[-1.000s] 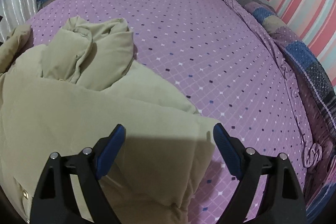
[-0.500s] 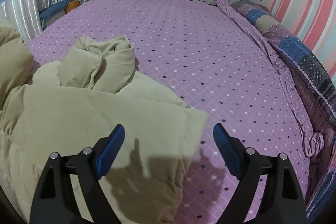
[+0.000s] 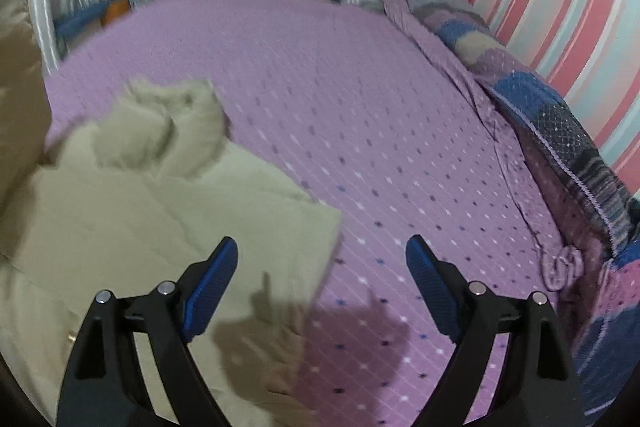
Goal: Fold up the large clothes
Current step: 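Grasp the other jacket sleeve with the left tool and lift it, then lay the sleeve on the jacket with the left tool while the right tool grasps the hood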
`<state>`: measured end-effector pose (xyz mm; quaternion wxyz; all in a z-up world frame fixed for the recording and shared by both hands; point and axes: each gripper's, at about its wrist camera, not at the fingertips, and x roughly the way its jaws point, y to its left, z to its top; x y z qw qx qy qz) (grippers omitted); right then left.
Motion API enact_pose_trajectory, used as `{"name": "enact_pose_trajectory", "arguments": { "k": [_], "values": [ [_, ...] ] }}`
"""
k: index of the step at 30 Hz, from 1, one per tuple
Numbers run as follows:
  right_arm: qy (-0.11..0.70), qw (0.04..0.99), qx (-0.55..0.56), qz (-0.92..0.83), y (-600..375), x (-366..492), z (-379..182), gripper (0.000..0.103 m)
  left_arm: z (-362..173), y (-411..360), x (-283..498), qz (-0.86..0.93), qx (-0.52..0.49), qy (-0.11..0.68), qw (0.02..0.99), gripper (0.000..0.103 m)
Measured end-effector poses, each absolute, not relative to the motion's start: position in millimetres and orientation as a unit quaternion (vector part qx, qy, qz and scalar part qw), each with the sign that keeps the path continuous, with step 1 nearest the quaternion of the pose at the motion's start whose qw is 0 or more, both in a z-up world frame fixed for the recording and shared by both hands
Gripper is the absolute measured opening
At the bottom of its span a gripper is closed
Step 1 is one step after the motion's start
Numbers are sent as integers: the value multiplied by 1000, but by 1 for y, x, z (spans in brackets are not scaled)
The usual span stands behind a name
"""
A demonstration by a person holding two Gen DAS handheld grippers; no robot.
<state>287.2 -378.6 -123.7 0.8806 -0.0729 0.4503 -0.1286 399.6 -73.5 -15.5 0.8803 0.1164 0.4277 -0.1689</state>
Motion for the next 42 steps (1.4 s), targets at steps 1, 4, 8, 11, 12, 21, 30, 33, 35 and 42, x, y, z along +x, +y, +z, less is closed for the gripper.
{"name": "enact_pose_trajectory", "arguments": {
  "k": [1,4,8,11,12,21,30,33,35,42],
  "values": [
    [463,872,-87,-134,-380,293,-132,86,-30,-80,407,-173,116,440,874,6],
    [479,856,-123,-148,-384,303,-146,85,-56,-98,424,-193,101,458,862,6],
    [487,850,-135,-148,-391,309,-157,85,-81,-141,446,-238,55,476,845,6],
    [491,845,-148,-151,-396,312,-163,85,-99,-165,453,-244,62,482,839,6],
    [492,843,-154,-153,-400,313,-164,85,-106,-171,455,-245,63,483,838,8],
    [492,842,-153,-159,-412,312,-167,85,-117,-175,441,-240,136,462,843,50],
    [491,841,-164,-154,-405,307,-164,85,-105,-153,410,-251,180,440,843,87],
    [490,842,-162,-156,-404,305,-161,85,-107,-131,407,-235,169,444,848,87],
    [490,843,-161,-153,-402,304,-160,85,-114,-115,409,-221,156,451,850,87],
    [479,856,-145,-129,-379,316,-146,85,-159,-50,414,-128,143,492,849,92]
  ]
}}
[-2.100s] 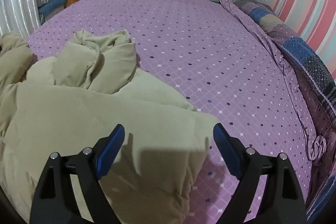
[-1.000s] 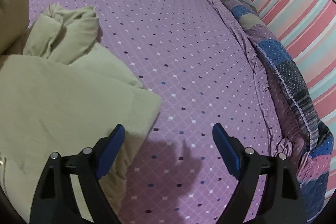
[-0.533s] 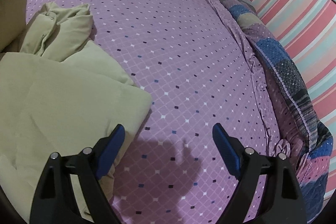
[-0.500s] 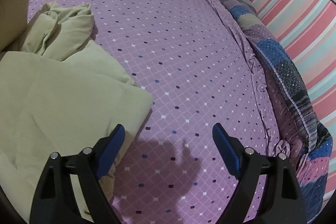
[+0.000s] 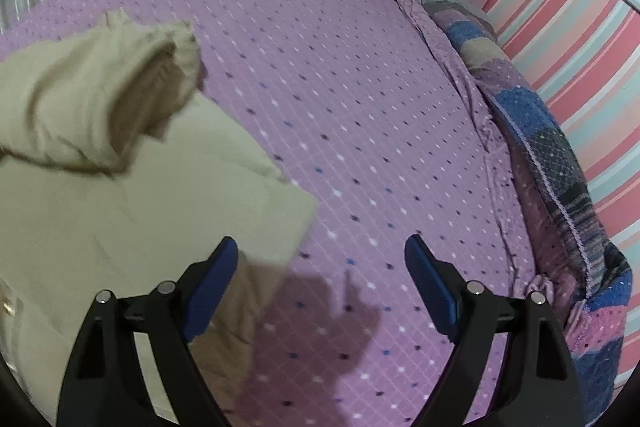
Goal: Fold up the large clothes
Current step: 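Lay the sleeve on the jacket with the left tool while the right tool grasps the hood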
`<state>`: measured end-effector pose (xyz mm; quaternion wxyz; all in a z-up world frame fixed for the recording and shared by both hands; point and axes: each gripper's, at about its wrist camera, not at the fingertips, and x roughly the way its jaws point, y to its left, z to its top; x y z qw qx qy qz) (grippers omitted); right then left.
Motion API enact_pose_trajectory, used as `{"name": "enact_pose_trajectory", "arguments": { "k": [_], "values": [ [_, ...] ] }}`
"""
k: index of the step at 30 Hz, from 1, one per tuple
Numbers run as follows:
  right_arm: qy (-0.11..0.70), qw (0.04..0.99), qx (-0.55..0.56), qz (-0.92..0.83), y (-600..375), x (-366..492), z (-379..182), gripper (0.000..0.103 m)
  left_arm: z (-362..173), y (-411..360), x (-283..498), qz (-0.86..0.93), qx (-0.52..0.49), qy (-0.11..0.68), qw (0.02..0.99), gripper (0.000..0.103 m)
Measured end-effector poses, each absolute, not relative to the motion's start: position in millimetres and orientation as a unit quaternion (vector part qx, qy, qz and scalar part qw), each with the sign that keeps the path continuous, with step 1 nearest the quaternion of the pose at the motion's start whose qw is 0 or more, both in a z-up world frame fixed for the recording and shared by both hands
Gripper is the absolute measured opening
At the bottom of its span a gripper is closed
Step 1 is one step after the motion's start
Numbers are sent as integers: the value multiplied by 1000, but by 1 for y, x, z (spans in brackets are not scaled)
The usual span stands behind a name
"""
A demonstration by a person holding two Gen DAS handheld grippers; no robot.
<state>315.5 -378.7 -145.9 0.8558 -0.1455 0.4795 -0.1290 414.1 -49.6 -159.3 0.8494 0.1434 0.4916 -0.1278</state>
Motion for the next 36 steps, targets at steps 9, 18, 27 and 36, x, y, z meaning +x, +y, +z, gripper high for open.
{"name": "enact_pose_trajectory", "arguments": {
  "k": [9,18,27,36],
  "values": [
    [470,881,-53,8,-312,357,-126,85,-195,-4,403,-88,109,518,844,92],
    [508,859,-37,60,-274,373,-168,12,-208,6,381,-83,88,525,843,92],
    [396,900,-177,-45,-255,298,-86,8,-183,9,371,-65,107,502,855,92],
    [495,858,-101,-97,-350,240,-147,14,-169,9,359,-68,101,493,861,96]
  ]
}}
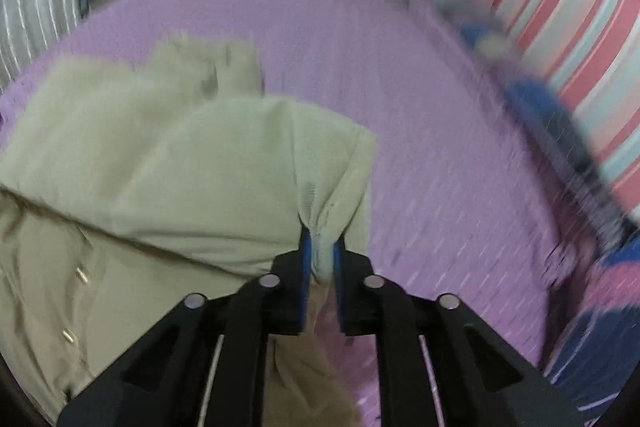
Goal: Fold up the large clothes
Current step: 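Lay the sleeve on the jacket with the left tool while the right tool grasps the hood, then grasp the jacket hem with both tools and lift it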
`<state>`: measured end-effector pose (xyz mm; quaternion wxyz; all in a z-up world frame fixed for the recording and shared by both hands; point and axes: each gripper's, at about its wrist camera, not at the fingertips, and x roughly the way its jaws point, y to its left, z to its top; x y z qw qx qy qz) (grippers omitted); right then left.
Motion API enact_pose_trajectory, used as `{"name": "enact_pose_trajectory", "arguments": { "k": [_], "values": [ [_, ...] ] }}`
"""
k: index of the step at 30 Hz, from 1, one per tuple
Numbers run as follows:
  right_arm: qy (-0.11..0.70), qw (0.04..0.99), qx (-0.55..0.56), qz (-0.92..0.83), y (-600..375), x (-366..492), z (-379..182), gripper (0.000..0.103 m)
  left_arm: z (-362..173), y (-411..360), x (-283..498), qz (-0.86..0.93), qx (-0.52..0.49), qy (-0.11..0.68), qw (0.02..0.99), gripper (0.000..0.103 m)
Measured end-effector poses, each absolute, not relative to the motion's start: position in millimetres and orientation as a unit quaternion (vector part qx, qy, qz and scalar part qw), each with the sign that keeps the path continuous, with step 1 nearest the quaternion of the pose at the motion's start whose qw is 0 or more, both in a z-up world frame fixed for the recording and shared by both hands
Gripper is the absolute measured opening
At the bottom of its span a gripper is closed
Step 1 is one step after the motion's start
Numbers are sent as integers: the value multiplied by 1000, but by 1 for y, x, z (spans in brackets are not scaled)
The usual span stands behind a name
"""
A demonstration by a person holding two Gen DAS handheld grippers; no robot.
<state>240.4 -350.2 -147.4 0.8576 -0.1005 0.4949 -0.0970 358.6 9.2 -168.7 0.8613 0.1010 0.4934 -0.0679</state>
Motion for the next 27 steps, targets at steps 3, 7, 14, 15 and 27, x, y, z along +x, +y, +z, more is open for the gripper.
{"name": "enact_pose_trajectory", "arguments": {
  "k": [3,7,14,15,27],
  "values": [
    [513,845,-102,-116,-365,239,-174,36,-165,2,358,-66,102,494,861,96],
    [480,869,-38,-115,-379,228,-141,71,-148,-8,353,-73,102,480,868,99],
    [424,900,15,-98,-361,262,-101,83,-134,-65,372,-79,65,481,871,100],
    [424,900,18,-96,-355,275,-105,83,-134,-75,375,-80,63,481,871,100],
    [466,878,53,-98,-347,326,-199,24,-212,-114,420,-63,67,540,837,41]
  ]
}}
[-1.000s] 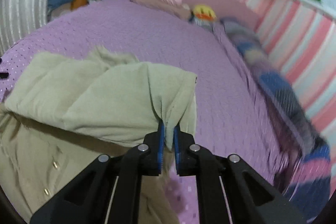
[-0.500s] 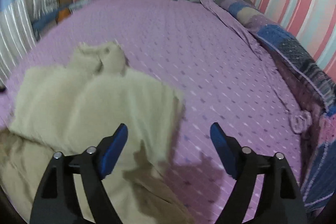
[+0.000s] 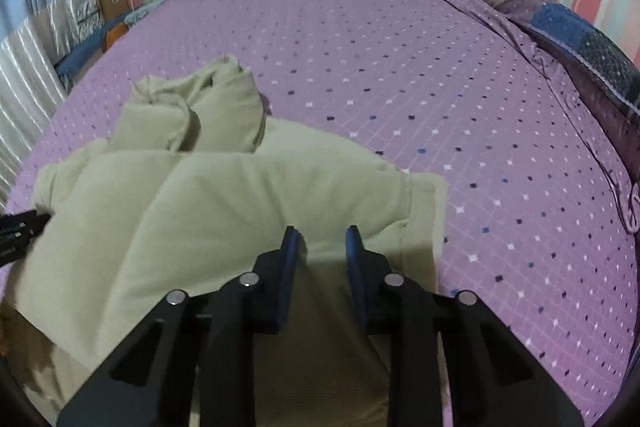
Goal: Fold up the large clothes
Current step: 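Grasp the jacket hem with both tools and lift it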
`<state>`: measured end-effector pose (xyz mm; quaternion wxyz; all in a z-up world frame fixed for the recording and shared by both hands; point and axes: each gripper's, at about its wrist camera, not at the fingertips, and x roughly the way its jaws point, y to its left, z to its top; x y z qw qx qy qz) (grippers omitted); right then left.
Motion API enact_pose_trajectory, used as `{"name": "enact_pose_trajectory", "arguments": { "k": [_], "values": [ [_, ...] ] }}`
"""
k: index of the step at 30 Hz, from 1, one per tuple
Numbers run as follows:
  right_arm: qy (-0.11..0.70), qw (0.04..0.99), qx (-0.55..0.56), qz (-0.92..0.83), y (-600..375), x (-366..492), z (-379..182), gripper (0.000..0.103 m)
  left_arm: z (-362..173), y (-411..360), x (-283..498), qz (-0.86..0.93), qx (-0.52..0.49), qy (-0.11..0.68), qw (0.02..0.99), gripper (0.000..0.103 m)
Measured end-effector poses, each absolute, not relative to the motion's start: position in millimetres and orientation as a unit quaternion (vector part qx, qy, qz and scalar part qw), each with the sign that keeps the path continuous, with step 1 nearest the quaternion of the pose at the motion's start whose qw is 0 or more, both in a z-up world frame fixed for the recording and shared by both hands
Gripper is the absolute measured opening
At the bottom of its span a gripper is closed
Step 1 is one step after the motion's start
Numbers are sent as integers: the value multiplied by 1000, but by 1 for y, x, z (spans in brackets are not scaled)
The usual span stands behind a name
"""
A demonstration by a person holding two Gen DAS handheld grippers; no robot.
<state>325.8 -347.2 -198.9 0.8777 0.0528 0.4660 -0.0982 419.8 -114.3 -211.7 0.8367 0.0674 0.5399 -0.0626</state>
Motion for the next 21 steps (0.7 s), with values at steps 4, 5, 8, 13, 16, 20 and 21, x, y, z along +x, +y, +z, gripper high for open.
{"name": "enact_pose_trajectory", "arguments": {
  "k": [4,5,8,13,16,20,21],
  "values": [
    [486,866,65,-97,-351,344,-218,23,-227,-103,431,-81,26,548,832,43],
    [488,865,64,-97,-351,346,-222,23,-231,-101,434,-85,18,548,832,43],
    [493,864,42,-95,-345,353,-233,22,-240,-101,436,-90,25,544,834,43],
    [510,854,46,-91,-349,363,-238,22,-249,-107,442,-81,45,550,830,44],
    [523,846,39,-95,-348,366,-233,22,-244,-108,439,-75,53,554,827,43],
    [507,857,59,-70,-353,349,-203,22,-220,-104,429,-75,32,556,827,38],
    [495,865,65,-60,-353,341,-191,22,-212,-103,423,-79,34,555,827,38]
  ]
}}
